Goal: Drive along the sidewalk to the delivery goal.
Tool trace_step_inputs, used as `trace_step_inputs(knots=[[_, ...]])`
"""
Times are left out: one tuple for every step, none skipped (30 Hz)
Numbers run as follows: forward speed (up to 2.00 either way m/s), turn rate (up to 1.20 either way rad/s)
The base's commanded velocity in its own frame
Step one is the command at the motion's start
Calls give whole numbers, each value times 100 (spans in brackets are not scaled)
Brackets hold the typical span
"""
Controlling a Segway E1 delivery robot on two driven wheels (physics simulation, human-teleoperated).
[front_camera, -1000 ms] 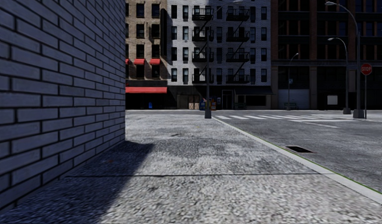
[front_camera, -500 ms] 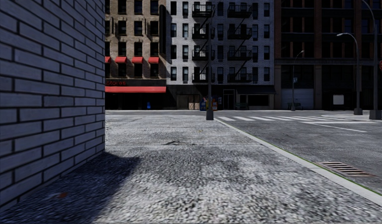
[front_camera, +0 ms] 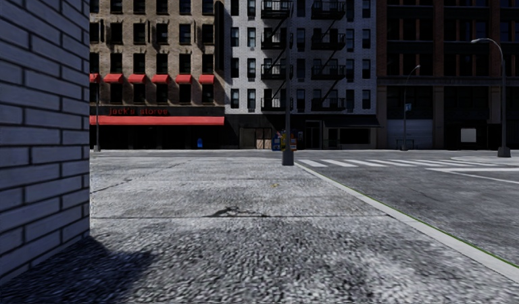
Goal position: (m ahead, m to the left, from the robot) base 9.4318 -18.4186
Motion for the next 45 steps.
trace_step_inputs(knots=[[200,2],[200,7],[200,16],[200,22],[200,23],[200,23],[200,24],[200,24],[200,24],[200,24],[200,24],[200,24],[200,24],[200,24],[200,24],[200,24],[200,22],[200,10],[200,2],[200,2],[200,0],[200,0],[200,0],[200,0],[200,0],[200,0],[200,0],[200,0],[200,0],[200,0],[200,0],[200,0],[200,0],[200,0],[200,0],[200,0],[200,0],[200,0],[200,0],[200,0],[200,0],[200,0],[200,0],[200,0],[200,0]])
